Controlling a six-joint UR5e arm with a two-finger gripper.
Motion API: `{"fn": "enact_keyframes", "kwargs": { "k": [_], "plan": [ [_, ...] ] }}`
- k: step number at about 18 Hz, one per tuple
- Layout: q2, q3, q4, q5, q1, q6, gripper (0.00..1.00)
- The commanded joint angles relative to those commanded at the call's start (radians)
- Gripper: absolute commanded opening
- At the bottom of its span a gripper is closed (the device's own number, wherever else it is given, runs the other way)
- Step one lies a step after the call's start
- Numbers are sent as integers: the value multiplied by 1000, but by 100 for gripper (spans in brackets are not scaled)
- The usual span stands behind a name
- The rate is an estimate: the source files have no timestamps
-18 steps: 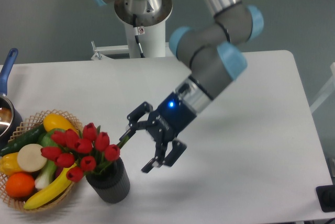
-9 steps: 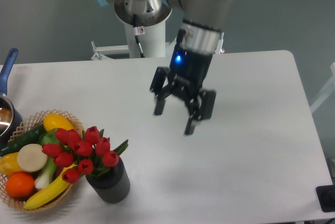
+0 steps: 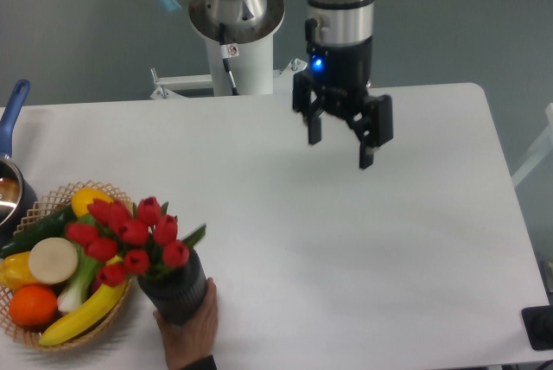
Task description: Insert the flowers into the vase
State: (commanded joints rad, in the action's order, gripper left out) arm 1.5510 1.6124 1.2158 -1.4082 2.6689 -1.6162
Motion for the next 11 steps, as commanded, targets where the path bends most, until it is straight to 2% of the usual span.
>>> {"fn": "enact_keyframes", "kwargs": {
  "k": [2,4,7,11],
  "plan": [
    [-17,-34,106,-6,50,-117,100],
    [-31,-43,149,-5,104,-183,100],
    [-42,-39,154,0,141,-226,100],
    [-42,-35,149,6,154,-226,100]
  ]
}}
